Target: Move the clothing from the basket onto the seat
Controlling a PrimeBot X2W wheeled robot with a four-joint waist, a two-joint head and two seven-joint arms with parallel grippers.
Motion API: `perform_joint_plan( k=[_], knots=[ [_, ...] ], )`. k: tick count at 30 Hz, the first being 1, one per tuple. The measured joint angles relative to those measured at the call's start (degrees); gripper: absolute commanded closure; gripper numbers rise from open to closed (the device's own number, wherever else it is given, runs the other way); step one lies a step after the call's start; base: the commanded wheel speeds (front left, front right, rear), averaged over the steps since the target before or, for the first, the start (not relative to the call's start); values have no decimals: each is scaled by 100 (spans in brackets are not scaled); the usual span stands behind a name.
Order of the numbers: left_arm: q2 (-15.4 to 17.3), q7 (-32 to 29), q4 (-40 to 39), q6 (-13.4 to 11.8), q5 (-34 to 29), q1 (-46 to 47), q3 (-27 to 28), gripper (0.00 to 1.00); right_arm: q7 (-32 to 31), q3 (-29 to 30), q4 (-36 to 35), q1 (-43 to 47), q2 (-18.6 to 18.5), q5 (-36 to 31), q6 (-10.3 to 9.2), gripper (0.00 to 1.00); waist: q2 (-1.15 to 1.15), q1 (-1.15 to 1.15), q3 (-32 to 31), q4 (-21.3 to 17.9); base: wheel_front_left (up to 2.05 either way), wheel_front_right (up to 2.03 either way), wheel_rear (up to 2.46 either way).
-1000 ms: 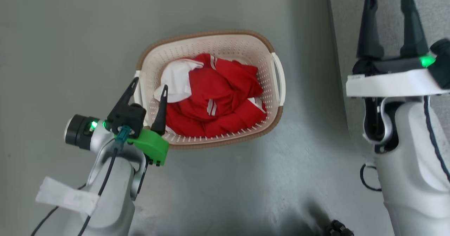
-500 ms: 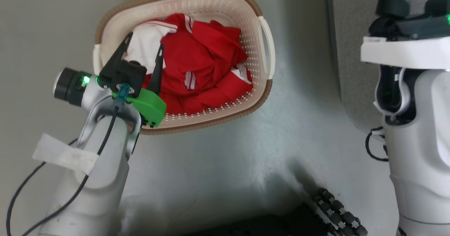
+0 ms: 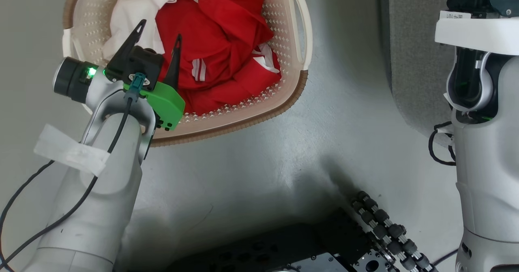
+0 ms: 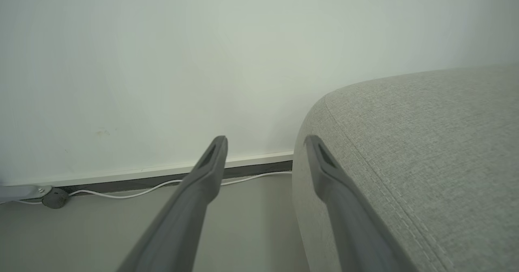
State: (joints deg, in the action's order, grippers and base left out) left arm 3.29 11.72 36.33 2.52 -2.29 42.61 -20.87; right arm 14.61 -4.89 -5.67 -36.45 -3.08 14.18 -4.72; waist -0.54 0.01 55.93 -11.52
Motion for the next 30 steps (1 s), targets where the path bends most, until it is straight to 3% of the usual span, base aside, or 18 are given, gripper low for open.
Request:
perform_joint_plan(
  k=[24,30],
  knots=[
    [-91,-235,1094,-166,-168,840,-130,0,0,-303,53,-130,-1,55,-53,0,0,-1,344,-179,0,0,0],
    [-93,-241,1245,-365,-171,875,-132,0,0,-335,53,-177,0,94,-92,0,0,-1,392,-207,0,0,0]
  ],
)
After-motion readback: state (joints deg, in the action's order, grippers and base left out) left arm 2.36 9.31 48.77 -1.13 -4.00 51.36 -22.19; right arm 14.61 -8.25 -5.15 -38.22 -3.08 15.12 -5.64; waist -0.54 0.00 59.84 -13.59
